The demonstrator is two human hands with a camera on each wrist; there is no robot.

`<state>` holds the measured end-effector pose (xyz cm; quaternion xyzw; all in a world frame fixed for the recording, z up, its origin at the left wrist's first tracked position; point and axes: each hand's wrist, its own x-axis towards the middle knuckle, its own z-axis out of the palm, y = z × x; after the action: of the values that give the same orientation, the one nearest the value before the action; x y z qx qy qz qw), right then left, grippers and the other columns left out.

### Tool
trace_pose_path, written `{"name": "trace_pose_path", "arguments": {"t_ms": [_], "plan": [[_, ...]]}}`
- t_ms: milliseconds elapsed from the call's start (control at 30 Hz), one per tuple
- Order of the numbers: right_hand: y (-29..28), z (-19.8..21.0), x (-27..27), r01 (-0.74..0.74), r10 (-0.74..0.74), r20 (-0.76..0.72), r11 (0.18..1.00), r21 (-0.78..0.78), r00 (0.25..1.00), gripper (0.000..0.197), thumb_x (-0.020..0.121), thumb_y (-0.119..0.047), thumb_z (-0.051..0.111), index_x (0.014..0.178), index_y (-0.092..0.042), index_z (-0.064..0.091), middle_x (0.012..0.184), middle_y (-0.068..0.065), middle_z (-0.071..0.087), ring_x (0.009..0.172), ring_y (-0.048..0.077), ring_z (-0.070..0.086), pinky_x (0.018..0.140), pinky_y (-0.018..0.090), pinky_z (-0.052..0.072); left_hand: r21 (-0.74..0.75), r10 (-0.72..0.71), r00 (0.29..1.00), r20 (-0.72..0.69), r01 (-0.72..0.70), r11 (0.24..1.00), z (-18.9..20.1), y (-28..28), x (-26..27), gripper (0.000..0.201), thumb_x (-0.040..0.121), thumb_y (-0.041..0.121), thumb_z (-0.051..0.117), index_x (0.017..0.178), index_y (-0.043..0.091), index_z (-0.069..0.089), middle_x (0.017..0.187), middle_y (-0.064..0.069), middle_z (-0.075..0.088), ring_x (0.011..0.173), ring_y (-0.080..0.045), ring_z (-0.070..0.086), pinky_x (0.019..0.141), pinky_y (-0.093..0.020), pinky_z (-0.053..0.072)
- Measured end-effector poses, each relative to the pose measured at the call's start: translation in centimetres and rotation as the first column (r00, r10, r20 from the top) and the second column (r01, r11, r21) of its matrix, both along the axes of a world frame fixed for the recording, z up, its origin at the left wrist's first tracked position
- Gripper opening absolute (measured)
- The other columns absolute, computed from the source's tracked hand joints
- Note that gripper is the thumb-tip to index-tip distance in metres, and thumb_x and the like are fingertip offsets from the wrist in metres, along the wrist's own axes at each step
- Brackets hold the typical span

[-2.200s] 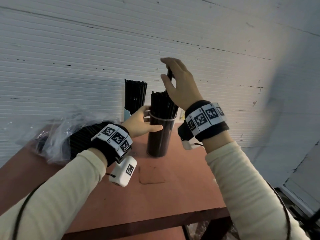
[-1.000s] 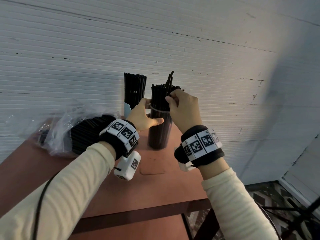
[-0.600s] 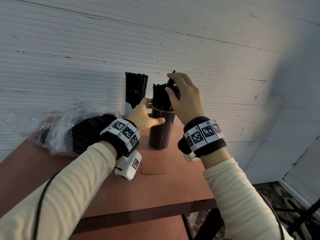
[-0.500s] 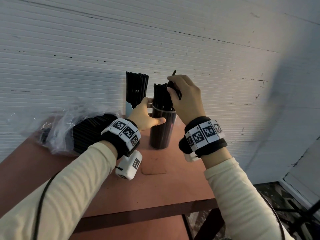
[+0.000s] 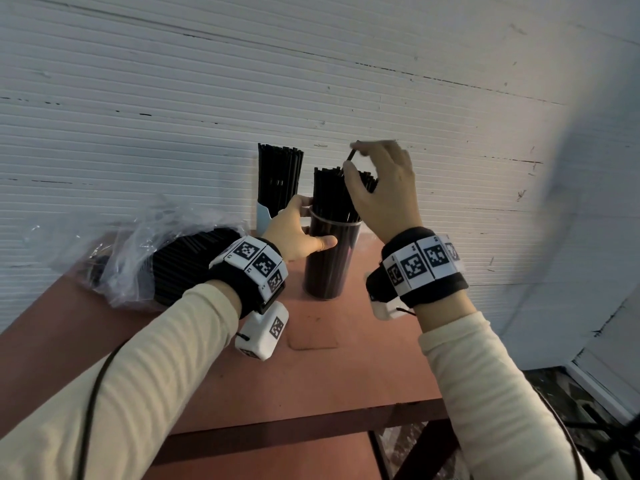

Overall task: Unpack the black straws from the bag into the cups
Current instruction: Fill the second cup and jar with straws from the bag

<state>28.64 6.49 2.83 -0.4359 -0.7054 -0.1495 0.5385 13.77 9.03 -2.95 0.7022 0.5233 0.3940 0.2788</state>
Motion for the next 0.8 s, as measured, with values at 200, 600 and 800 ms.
{"name": "trace_pose_path", "arguments": {"t_ms": [200,600,800], "plan": [[0.5,3.2,-0.2,-0.079,0.071,-0.052,0.980,-0.181,0.996,0.019,0.091,-0.011,0.058,0.110,-0.010,0.062,0.084,-0.004,0.062,0.071,-0.001,0.055,0.075,0.018,0.050,-0.010,-0.004,1.000,-0.001,0.004,1.000,0.0,0.1,0.0,0.075,0.073,0.029,0.082,0.134,0.020,0.040,0.133,0.004,0.053,0.122,-0.019,0.052,0.102,-0.030,0.038],[0.1,4.0,-0.2,-0.047,0.051,0.011,0.975,-0.217,0.999,0.014,0.087,-0.005,0.061,0.076,-0.007,0.052,0.080,0.011,0.066,0.070,0.016,0.053,0.060,0.005,0.036,-0.020,-0.010,1.000,0.011,0.011,1.000,0.1,0.0,0.0,0.074,0.072,0.029,0.082,0.133,0.022,0.040,0.133,0.004,0.052,0.118,-0.020,0.055,0.105,-0.038,0.041],[-0.5,4.2,-0.5,-0.071,0.076,0.013,0.965,-0.254,0.997,0.004,0.089,-0.009,0.059,0.090,-0.010,0.056,0.072,-0.006,0.060,0.065,0.001,0.055,0.060,0.007,0.039,-0.027,-0.007,1.000,0.017,0.007,1.000,0.0,0.0,0.0,0.073,0.073,0.029,0.082,0.132,0.023,0.040,0.132,0.005,0.052,0.118,-0.020,0.056,0.104,-0.036,0.042]]}}
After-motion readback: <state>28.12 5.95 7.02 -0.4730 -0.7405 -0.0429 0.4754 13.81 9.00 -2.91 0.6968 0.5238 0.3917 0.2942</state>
